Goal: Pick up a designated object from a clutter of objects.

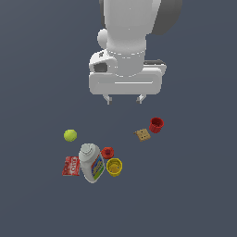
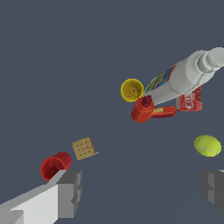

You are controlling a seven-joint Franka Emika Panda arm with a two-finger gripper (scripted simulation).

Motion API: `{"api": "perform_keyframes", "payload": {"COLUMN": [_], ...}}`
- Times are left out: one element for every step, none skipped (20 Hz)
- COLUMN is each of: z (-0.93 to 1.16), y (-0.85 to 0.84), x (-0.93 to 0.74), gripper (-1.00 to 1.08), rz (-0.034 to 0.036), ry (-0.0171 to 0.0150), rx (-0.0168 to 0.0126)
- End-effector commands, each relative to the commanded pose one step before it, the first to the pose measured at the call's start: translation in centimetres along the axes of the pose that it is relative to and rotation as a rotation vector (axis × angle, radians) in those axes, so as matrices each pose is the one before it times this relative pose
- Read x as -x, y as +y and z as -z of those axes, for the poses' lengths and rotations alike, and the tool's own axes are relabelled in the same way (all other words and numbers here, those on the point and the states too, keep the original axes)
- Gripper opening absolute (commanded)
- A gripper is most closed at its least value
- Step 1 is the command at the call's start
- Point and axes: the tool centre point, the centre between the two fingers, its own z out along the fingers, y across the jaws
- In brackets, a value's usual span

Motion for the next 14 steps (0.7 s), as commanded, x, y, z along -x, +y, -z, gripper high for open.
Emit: {"api": "perform_keyframes", "payload": {"z": [0.0, -0.015, -0.046, -0.076, -0.106, -0.135, -0.125, -0.093, -0.06, -0.027, 0.01, 0.024, 0.0, -0.035], "y": [0.001, -0.047, -0.128, -0.215, -0.295, -0.37, -0.337, -0.247, -0.16, -0.07, 0.001, 0.091, 0.002, 0.004], "x": [0.0, -0.015, -0.044, -0.071, -0.099, -0.124, -0.113, -0.084, -0.054, -0.024, 0.008, 0.022, 0.0, -0.033], "gripper": [1.0, 1.0, 1.0, 1.0, 1.0, 1.0, 1.0, 1.0, 1.0, 1.0, 1.0, 1.0, 1.0, 1.0], "rz": [0.0, 0.00106, 0.00292, 0.0049, 0.00671, 0.00843, 0.00766, 0.00561, 0.00363, 0.0016, 0.0, -0.00209, 0.0, 0.0], "ry": [0.0, 0.0001, 0.00026, 0.00044, 0.00061, 0.00076, 0.0007, 0.00051, 0.00033, 0.00015, 0.0, -0.00019, 0.0, 0.0], "rx": [0.0, -0.00054, -0.00155, -0.00261, -0.00358, -0.00452, -0.00414, -0.00304, -0.00198, -0.00087, 0.0, 0.00114, 0.0, 0.0]}}
